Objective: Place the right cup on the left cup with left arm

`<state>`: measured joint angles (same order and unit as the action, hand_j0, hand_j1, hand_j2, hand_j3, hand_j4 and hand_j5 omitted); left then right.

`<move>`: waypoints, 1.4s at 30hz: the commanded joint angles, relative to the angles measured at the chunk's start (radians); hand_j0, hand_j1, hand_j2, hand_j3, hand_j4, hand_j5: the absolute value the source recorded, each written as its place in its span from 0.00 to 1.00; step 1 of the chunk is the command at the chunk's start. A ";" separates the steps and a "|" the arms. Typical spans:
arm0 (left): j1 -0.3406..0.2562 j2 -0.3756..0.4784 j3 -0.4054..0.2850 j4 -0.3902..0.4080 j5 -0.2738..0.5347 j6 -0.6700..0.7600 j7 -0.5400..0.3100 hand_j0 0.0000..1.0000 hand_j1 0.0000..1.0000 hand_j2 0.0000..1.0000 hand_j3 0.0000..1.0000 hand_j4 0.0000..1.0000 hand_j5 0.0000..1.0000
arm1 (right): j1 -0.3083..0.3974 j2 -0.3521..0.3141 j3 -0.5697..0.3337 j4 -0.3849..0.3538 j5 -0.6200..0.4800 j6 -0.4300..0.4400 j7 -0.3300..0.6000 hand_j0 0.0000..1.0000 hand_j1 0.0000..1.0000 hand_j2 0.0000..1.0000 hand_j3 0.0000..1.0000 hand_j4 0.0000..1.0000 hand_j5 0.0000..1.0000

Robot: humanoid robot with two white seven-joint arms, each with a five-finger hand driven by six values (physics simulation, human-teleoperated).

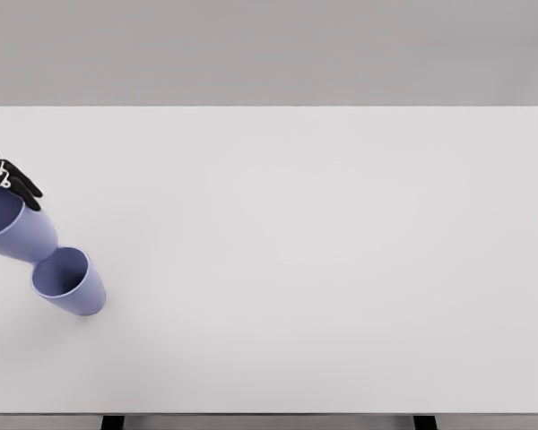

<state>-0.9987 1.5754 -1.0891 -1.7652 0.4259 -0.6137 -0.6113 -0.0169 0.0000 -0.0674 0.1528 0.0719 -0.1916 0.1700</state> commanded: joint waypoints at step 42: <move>0.101 -0.054 0.011 0.018 0.028 0.003 0.000 0.53 0.53 0.53 0.53 0.53 0.53 | 0.000 0.000 0.000 0.001 0.000 0.000 0.000 1.00 1.00 1.00 1.00 1.00 1.00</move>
<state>-0.8974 1.5207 -1.0821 -1.7524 0.4487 -0.6135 -0.6114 -0.0169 0.0000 -0.0674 0.1529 0.0719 -0.1916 0.1700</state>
